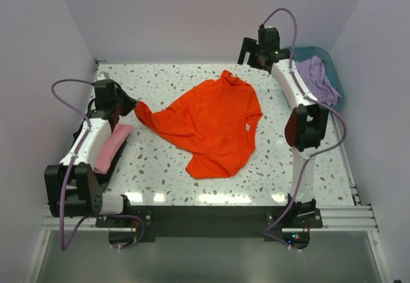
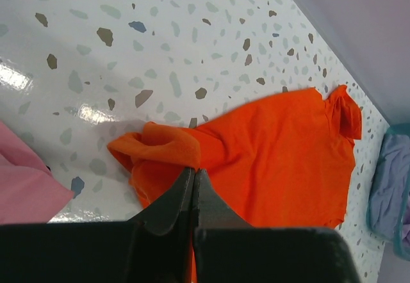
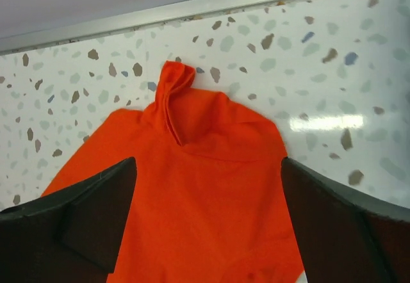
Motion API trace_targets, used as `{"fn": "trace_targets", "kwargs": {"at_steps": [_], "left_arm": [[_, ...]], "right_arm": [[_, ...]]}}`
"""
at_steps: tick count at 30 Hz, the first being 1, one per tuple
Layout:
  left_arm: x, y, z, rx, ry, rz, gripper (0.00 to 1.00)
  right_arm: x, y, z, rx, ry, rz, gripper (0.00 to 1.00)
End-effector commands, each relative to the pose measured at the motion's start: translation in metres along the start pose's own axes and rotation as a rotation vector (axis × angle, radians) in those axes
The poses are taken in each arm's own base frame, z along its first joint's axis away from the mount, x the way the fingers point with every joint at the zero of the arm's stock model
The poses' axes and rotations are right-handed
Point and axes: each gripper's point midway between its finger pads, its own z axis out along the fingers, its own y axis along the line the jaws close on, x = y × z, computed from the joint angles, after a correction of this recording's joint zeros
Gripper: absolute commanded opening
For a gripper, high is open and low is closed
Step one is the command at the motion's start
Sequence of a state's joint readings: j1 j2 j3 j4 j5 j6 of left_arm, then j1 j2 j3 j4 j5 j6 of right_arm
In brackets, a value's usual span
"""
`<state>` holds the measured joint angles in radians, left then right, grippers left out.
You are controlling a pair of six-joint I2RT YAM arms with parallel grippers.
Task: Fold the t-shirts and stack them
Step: Flatten the tshirt out
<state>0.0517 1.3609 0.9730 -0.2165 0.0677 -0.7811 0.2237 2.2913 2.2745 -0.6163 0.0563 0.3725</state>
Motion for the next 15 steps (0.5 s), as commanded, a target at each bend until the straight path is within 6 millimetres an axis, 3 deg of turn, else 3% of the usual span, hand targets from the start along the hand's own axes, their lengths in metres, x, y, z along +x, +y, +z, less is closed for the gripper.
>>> {"fn": "trace_targets", "kwargs": {"at_steps": [1,2,3,4,5,6,8,9,10,11,12,14,15], "left_arm": [[-0.013,-0.006,-0.009,0.022,-0.059,0.017,0.0],[-0.013,-0.005,-0.01,0.02,-0.057,0.018,0.0],[-0.014,-0.005,-0.012,0.017,-0.061,0.02,0.0],[-0.014,-0.005,-0.013,0.015,-0.061,0.023,0.0],[-0.013,-0.004,-0.014,0.016,-0.062,0.022,0.0],[-0.013,-0.004,-0.014,0.017,-0.061,0.021,0.0],[-0.01,-0.005,-0.014,0.022,-0.048,0.019,0.0],[-0.01,-0.005,-0.015,0.025,-0.044,0.018,0.0],[-0.01,-0.005,-0.015,0.027,-0.044,0.021,0.0],[-0.009,-0.005,-0.015,0.027,-0.04,0.021,0.0],[-0.008,-0.006,-0.016,0.029,-0.038,0.019,0.0],[-0.006,-0.005,-0.016,0.028,-0.031,0.02,0.0],[-0.006,-0.004,-0.016,0.027,-0.032,0.02,0.0]], "right_arm": [[-0.027,-0.011,-0.104,0.079,-0.116,0.007,0.96],[-0.019,-0.011,-0.121,0.08,-0.117,0.017,0.93],[0.034,-0.03,-0.115,0.123,-0.021,0.031,0.9],[0.022,-0.025,-0.153,0.086,-0.112,0.063,0.81],[0.04,-0.029,-0.161,0.084,-0.104,0.078,0.76],[0.098,-0.042,-0.156,0.113,-0.011,0.092,0.71],[0.118,-0.037,-0.188,0.066,-0.044,0.127,0.57],[0.161,-0.049,-0.189,0.084,0.025,0.122,0.54],[0.178,-0.05,-0.194,0.076,0.043,0.129,0.53],[0.19,-0.038,-0.209,0.022,0.041,0.125,0.51],[0.224,-0.044,-0.208,0.038,0.101,0.136,0.5],[0.26,-0.035,-0.218,0.011,0.15,0.116,0.5],[0.283,-0.043,-0.219,0.032,0.18,0.145,0.5]]}}
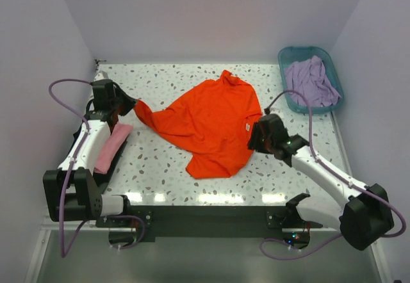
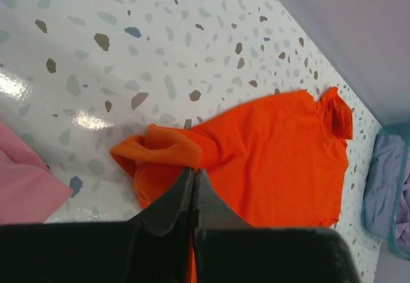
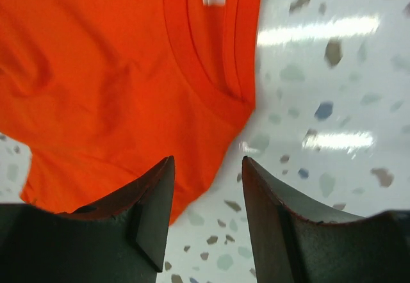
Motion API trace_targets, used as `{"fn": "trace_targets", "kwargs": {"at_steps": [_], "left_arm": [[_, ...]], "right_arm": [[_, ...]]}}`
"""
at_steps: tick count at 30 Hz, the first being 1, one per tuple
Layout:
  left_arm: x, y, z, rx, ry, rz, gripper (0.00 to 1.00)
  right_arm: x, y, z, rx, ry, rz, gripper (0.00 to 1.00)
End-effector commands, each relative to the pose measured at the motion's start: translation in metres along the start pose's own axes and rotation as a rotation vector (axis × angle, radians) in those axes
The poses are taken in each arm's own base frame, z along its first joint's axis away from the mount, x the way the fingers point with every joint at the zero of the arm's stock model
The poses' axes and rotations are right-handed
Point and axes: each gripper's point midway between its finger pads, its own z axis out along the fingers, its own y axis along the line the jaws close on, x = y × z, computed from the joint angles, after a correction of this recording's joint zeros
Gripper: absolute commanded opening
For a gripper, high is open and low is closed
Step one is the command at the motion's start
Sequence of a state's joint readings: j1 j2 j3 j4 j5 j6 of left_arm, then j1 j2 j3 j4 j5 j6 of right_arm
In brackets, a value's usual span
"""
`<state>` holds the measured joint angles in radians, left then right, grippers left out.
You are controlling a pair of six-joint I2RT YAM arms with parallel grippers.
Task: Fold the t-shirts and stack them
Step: Flatten the tshirt out
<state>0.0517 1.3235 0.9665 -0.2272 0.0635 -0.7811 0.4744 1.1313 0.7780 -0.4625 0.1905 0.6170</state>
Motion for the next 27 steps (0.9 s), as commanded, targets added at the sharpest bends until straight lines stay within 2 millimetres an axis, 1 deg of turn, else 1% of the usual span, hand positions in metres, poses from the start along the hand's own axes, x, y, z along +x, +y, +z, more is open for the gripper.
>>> {"fn": "trace_targets", "kwargs": {"at_steps": [1,2,3,5,6,9,13,17,19,23,26,27], "left_arm": [[-0.001,0.0,-0.006,0.015,-0.011,0.019,0.0],[-0.001,0.0,-0.006,0.015,-0.011,0.019,0.0],[0.0,0.0,-0.006,0.018,-0.009,0.019,0.0],[0.001,0.001,-0.006,0.018,-0.009,0.017,0.0],[0.0,0.001,-0.006,0.018,-0.009,0.016,0.0],[0.001,0.002,-0.006,0.012,-0.01,0.02,0.0],[0.001,0.004,-0.006,0.004,-0.009,0.025,0.0],[0.001,0.004,-0.006,0.003,-0.008,0.03,0.0],[0.002,0.005,-0.005,-0.001,-0.007,0.03,0.0],[0.002,0.005,-0.005,-0.001,-0.004,0.033,0.0],[0.002,0.007,-0.005,-0.005,-0.004,0.033,0.0],[0.003,0.006,-0.005,-0.004,-0.003,0.036,0.0]], "right_arm": [[0.043,0.002,0.003,-0.017,0.026,0.103,0.5],[0.055,0.002,0.005,-0.024,0.042,0.108,0.5],[0.071,-0.004,0.008,-0.016,0.072,0.127,0.5],[0.078,-0.004,0.011,-0.029,0.077,0.14,0.5],[0.084,-0.007,0.014,-0.022,0.088,0.146,0.5],[0.088,-0.002,0.018,-0.039,0.093,0.159,0.5],[0.093,0.011,0.022,-0.066,0.104,0.165,0.5],[0.099,0.02,0.021,-0.085,0.091,0.175,0.51],[0.102,0.022,0.022,-0.082,0.095,0.171,0.51],[0.115,0.02,0.027,-0.062,0.123,0.163,0.51],[0.119,0.014,0.03,-0.031,0.131,0.158,0.45],[0.121,0.013,0.031,-0.025,0.138,0.155,0.41]]}}
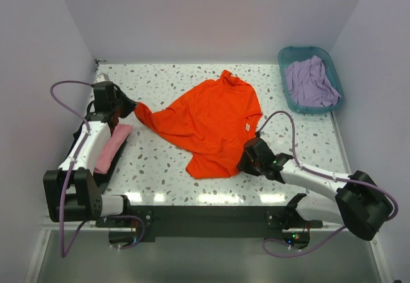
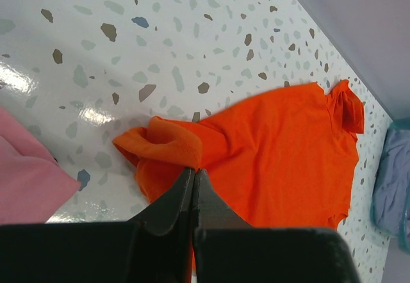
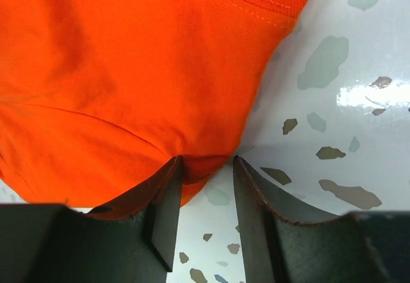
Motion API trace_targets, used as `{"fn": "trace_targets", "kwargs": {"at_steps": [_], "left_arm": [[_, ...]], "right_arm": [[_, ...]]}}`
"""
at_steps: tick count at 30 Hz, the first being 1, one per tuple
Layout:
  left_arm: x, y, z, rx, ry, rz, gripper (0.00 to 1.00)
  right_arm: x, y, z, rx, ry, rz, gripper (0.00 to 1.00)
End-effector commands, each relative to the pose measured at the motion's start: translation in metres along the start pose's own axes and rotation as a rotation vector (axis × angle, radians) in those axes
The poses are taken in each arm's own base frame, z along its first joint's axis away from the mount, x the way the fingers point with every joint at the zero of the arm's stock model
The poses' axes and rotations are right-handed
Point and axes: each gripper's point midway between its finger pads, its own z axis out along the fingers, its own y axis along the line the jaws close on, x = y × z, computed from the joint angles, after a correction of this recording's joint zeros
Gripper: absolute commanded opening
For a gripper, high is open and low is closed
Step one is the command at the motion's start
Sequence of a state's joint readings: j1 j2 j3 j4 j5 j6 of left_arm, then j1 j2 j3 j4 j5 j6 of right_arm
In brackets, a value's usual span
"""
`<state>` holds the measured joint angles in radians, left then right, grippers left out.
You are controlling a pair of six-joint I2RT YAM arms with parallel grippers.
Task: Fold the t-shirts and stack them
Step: Flatten the tshirt out
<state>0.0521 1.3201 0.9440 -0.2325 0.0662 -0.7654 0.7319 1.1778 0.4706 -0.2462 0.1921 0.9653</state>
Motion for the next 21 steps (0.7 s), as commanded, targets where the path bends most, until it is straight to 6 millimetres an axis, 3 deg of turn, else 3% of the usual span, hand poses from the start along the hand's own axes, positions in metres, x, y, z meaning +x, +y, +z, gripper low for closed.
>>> {"fn": "trace_targets", "kwargs": {"at_steps": [1,3,4,5,6,10,11,13,14,21], "left_arm": [[-0.005,0.0,-0.006,0.007,-0.02,0.023,0.0],[-0.005,-0.001,-0.006,0.01,-0.02,0.025,0.0],[-0.004,0.0,-0.006,0.01,-0.02,0.025,0.0],[-0.004,0.0,-0.005,0.009,-0.016,0.027,0.0],[-0.003,0.0,-0.005,0.009,-0.012,0.031,0.0],[0.007,0.007,-0.005,-0.003,0.014,0.032,0.0],[0.01,0.009,-0.005,-0.004,0.019,0.03,0.0],[0.019,0.016,-0.004,-0.017,0.04,0.019,0.0],[0.023,0.019,-0.003,-0.023,0.047,0.013,0.0],[0.063,0.037,0.003,-0.02,0.151,-0.025,0.0]], "right_arm": [[-0.006,-0.001,0.005,0.016,-0.044,0.032,0.38],[-0.005,-0.004,0.006,0.041,-0.036,0.019,0.26],[-0.01,-0.01,0.006,0.079,-0.055,0.007,0.09],[-0.025,-0.007,0.001,0.1,-0.092,-0.016,0.03],[-0.03,-0.022,-0.005,0.176,-0.096,-0.041,0.0],[-0.099,-0.043,-0.042,0.239,-0.23,-0.006,0.0],[-0.126,-0.058,-0.053,0.266,-0.273,0.028,0.0],[-0.154,-0.08,-0.065,0.303,-0.312,0.088,0.0],[-0.167,-0.076,-0.071,0.285,-0.315,0.077,0.0],[-0.206,-0.084,-0.068,0.292,-0.324,0.126,0.0]]}}
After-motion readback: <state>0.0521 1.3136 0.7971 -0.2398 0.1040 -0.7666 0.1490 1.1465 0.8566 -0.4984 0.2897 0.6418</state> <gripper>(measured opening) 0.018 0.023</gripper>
